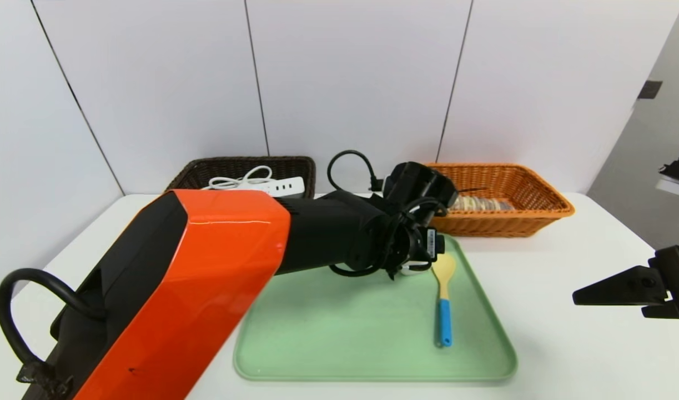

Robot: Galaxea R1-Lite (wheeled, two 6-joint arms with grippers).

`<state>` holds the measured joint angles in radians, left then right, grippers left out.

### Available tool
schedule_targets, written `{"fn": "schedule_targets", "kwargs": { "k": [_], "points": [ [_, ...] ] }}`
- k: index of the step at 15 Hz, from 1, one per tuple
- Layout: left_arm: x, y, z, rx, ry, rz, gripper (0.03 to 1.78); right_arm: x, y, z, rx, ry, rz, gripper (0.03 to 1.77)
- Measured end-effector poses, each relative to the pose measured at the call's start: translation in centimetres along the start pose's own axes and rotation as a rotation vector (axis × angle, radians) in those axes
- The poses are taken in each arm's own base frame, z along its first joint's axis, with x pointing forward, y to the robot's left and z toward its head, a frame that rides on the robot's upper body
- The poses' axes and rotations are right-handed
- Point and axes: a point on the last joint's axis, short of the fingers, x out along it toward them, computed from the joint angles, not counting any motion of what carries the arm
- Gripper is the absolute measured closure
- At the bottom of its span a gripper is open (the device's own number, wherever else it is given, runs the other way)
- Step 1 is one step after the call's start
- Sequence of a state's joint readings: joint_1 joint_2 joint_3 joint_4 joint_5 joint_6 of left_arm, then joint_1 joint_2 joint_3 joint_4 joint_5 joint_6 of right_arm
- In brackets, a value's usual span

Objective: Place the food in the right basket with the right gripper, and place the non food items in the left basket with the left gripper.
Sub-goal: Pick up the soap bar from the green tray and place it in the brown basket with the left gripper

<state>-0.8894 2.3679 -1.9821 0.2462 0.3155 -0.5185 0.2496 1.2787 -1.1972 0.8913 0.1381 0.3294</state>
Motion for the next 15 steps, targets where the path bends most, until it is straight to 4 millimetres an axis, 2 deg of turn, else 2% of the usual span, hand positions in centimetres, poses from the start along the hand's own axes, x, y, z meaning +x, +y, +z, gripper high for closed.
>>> {"fn": "schedule_targets", "kwargs": {
  "k": [5, 15],
  "points": [
    [0.9, 0.2, -0.5, 0.041, -0.033, 0.063, 0.12, -0.1, 0.0, -0.1, -0.002, -0.002, 0.001, 0.10],
    [0.7, -0.8, -0.9, 0.053, -0.042, 0.029, 0.12, -0.1, 0.0, -0.1, -0.001, -0.001, 0.002, 0.10]
  ]
}}
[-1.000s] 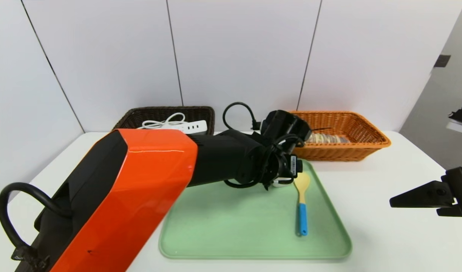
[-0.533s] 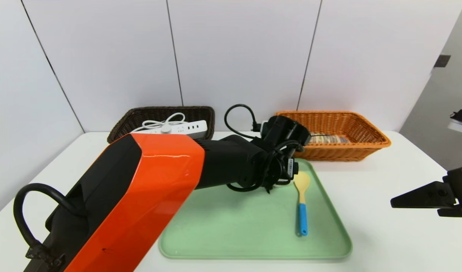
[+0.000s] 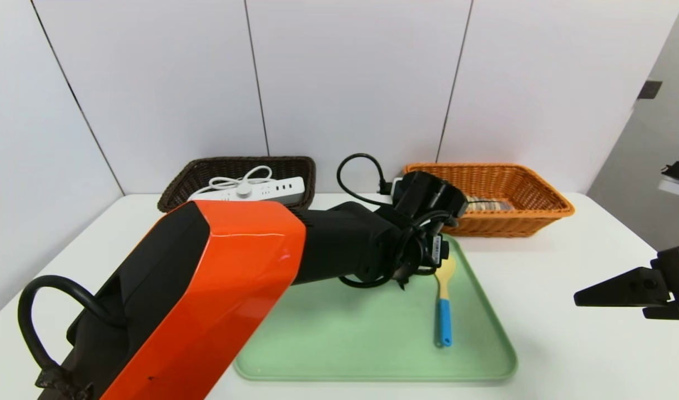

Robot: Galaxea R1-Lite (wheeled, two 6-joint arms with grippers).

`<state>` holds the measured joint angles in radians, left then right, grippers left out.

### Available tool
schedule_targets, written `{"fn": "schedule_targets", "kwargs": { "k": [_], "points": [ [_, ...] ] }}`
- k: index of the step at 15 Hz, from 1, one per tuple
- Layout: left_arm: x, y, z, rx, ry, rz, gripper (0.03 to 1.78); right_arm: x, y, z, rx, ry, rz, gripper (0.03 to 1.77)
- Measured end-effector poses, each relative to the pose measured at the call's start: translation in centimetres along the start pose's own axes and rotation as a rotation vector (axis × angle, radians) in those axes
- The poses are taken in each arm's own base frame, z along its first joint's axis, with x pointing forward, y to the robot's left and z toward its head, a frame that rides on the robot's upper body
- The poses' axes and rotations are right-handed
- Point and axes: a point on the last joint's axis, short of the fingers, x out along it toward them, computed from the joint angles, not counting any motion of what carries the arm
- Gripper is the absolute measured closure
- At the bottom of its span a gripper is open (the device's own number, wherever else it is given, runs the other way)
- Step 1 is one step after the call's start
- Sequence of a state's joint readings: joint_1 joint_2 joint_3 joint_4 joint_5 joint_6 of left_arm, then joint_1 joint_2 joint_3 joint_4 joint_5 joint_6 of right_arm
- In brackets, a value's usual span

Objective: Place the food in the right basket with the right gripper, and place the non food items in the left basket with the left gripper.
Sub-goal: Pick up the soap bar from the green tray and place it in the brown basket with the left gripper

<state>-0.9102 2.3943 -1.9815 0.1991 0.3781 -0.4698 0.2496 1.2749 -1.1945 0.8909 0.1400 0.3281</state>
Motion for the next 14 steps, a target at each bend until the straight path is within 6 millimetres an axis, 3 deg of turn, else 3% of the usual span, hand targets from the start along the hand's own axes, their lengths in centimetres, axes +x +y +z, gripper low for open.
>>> {"fn": "schedule_targets", "kwargs": {
  "k": [8, 14],
  "points": [
    [1.6, 0.0, -1.0, 0.033, 0.001, 0.002, 0.12, 0.1, 0.0, -0.1, 0.001, 0.006, -0.002, 0.10],
    [2.4, 1.0, -1.0, 0.027, 0.007, 0.027, 0.12, 0.2, -0.1, -0.1, 0.003, 0.011, -0.005, 0.10]
  ]
}}
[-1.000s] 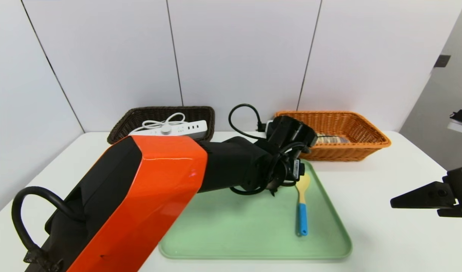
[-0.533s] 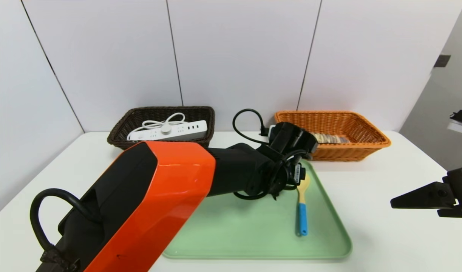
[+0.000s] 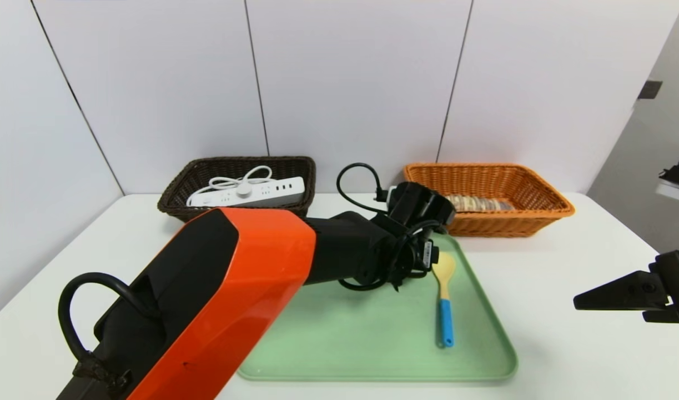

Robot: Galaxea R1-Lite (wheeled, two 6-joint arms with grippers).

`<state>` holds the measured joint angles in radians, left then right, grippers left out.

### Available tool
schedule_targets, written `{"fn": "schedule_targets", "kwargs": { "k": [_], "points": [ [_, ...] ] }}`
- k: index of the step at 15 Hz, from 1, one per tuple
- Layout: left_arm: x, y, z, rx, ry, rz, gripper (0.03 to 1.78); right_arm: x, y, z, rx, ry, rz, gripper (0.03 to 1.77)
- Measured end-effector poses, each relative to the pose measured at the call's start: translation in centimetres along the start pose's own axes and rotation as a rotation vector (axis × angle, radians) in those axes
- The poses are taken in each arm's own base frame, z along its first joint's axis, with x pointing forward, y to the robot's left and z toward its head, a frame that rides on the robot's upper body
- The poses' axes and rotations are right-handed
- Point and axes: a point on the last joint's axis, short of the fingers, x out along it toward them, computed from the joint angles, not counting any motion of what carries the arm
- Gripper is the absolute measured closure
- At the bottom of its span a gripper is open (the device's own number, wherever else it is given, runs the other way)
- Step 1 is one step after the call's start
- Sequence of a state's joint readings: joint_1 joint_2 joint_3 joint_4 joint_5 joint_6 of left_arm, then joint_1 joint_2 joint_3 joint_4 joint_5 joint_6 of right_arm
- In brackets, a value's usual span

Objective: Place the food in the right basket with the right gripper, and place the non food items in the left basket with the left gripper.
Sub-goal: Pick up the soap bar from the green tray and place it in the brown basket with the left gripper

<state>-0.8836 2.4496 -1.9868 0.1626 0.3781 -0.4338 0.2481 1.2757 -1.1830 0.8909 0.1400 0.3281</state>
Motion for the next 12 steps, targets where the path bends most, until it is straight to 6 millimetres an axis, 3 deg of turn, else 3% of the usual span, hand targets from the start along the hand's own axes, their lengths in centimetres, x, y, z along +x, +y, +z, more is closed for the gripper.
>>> {"fn": "schedule_targets", "kwargs": {
  "k": [7, 10, 12],
  "points": [
    [0.25, 0.45, 0.13, 0.002, 0.000, 0.010, 0.15, -0.01, -0.01, -0.02, 0.000, -0.001, -0.001, 0.10],
    [0.34, 0.49, 0.06, 0.003, 0.002, 0.011, 0.64, -0.07, -0.01, -0.04, 0.000, -0.003, 0.000, 0.10],
    [0.36, 0.49, 0.03, 0.003, 0.003, 0.012, 0.78, -0.09, -0.01, -0.06, 0.000, -0.004, 0.000, 0.10]
  ]
}}
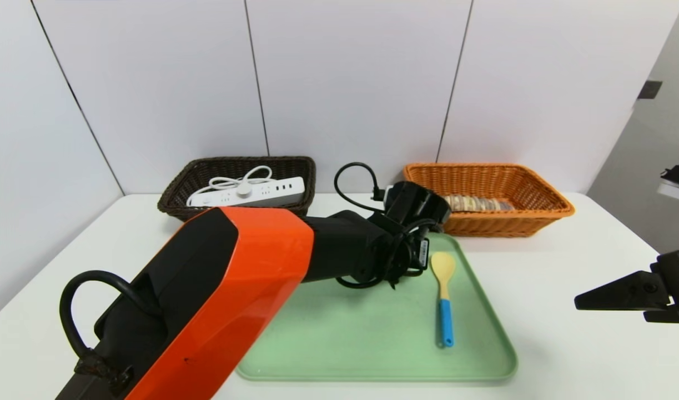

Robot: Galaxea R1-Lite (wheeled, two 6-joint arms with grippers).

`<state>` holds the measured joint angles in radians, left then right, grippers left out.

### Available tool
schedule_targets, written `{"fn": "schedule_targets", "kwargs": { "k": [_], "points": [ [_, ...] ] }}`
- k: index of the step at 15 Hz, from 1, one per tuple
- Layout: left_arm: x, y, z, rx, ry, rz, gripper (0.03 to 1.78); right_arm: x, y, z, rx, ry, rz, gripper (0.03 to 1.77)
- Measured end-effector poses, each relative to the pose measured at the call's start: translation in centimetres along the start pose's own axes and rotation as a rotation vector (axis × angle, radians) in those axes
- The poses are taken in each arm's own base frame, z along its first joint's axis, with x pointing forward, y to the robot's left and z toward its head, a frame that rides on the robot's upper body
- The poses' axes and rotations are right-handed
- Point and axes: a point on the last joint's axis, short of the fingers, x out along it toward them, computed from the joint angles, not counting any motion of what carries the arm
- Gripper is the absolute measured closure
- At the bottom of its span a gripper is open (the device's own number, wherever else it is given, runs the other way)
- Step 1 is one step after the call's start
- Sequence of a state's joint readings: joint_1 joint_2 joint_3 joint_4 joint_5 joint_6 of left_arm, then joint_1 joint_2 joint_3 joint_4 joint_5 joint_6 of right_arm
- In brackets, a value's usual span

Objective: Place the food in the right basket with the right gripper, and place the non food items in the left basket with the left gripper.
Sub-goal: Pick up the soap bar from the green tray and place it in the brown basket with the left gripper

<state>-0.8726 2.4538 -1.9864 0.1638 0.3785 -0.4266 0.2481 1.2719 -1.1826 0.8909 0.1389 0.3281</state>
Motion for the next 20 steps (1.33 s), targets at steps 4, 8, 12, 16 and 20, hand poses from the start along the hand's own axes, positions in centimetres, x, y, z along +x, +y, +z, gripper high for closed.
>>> {"fn": "schedule_targets", "kwargs": {
  "k": [4, 8, 12, 16, 20],
  "points": [
    [0.0, 0.0, -0.1, 0.002, 0.004, 0.002, 0.79, 0.0, 0.0, 0.0, 0.000, -0.001, 0.000, 0.10],
    [-0.6, 0.1, 0.1, 0.011, 0.023, 0.012, 0.80, 0.0, 0.0, 0.0, 0.000, -0.001, 0.000, 0.10],
    [-1.6, 0.1, 0.8, 0.010, 0.016, 0.010, 0.81, 0.0, 0.0, 0.0, 0.000, -0.002, -0.002, 0.10],
    [-2.8, 0.3, 1.5, 0.011, 0.015, 0.011, 0.81, 0.0, 0.0, 0.0, 0.000, -0.003, -0.002, 0.10],
    [-3.6, 0.3, 2.2, 0.007, 0.004, 0.006, 0.81, -0.1, 0.0, 0.0, -0.001, -0.005, 0.000, 0.10]
  ]
}}
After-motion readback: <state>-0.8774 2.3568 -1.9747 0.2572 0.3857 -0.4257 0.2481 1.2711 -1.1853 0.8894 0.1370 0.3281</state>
